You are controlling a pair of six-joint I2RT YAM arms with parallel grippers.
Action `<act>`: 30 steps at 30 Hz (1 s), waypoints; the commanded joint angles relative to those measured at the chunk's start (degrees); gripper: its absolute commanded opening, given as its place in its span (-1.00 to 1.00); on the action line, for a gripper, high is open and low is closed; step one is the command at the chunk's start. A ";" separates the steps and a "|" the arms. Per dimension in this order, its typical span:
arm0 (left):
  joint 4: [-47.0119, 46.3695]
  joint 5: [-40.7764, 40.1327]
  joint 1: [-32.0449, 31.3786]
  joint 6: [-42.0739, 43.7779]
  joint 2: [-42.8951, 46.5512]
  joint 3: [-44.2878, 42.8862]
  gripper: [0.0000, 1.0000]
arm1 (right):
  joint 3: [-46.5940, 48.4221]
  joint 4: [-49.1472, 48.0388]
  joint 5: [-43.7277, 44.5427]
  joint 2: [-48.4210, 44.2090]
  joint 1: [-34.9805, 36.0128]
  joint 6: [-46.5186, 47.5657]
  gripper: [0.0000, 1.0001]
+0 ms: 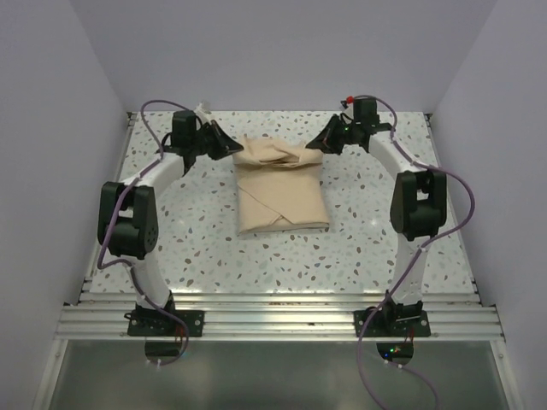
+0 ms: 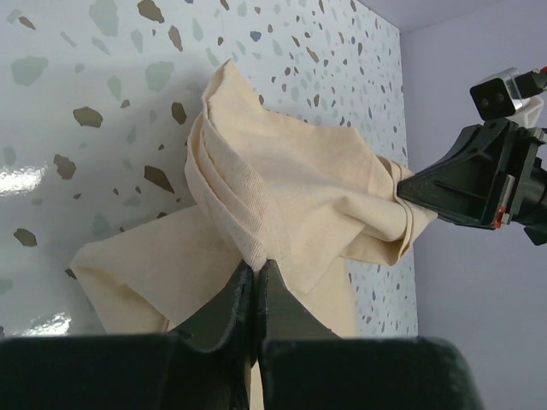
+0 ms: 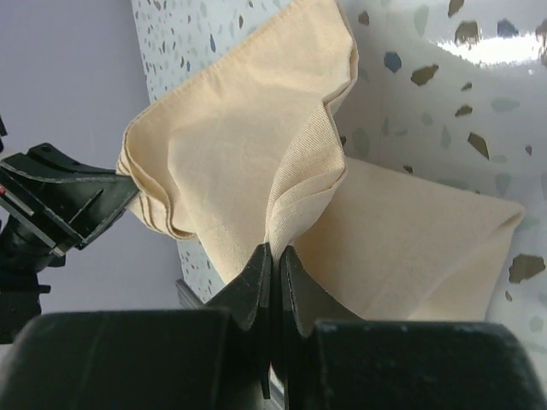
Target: Prepare the surgical pack
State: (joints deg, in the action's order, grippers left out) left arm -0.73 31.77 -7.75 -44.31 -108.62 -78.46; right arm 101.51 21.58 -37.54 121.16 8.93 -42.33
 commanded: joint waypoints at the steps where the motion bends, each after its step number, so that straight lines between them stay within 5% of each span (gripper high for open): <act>1: 0.56 2.77 -0.07 2.65 5.52 3.04 -1.00 | -3.33 1.97 -2.98 -6.64 -0.23 1.98 -1.00; 21: 2.31 5.58 -1.21 6.08 11.50 18.16 -1.00 | -21.88 6.19 -3.86 -14.55 -0.05 11.03 -1.00; 30: 3.10 5.24 -2.97 7.05 9.48 22.11 -1.00 | -27.42 11.72 0.07 -14.72 1.09 17.27 -0.78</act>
State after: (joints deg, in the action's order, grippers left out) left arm 1.41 35.83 -10.04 -39.29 -99.85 -57.80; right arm 75.88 27.35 -39.92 109.32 9.39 -29.41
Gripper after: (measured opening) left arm 0.033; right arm 0.099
